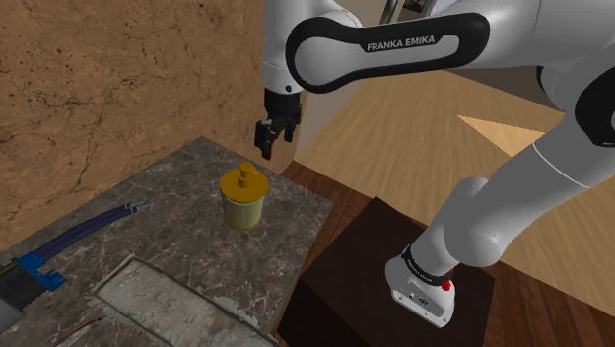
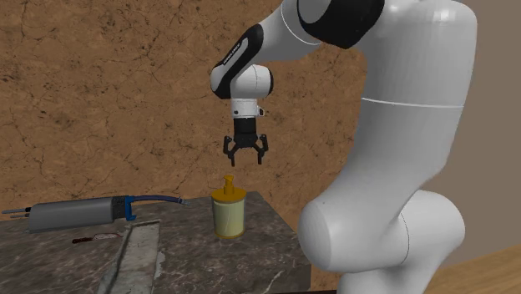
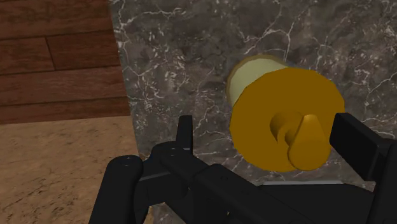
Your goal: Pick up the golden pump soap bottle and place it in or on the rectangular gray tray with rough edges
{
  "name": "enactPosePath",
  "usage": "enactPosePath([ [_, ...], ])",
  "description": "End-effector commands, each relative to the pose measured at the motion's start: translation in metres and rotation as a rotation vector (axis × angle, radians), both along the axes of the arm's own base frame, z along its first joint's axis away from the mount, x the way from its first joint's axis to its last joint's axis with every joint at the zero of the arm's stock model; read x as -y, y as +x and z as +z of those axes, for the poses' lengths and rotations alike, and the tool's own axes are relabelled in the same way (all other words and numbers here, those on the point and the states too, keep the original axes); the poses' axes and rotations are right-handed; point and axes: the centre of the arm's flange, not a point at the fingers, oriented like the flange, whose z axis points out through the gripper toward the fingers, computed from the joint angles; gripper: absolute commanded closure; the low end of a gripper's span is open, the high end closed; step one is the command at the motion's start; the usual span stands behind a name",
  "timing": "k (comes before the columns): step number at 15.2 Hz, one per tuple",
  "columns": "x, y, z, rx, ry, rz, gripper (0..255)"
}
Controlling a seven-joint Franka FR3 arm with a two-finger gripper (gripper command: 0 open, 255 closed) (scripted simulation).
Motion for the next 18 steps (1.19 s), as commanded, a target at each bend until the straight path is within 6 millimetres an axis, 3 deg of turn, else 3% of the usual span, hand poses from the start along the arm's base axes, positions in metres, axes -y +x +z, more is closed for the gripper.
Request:
enactPosePath([
  [1, -0.019, 0.013, -0.012, -0.001, 0.004, 0.004, 0],
  [6, -0.065, 0.041, -0.036, -0.003, 0.010, 0.015, 0],
  [13, -0.064, 0.039, -0.073, -0.003, 0.010, 0.015, 0],
  [18, -0.064, 0.039, -0.076, -0.003, 0.010, 0.015, 0],
])
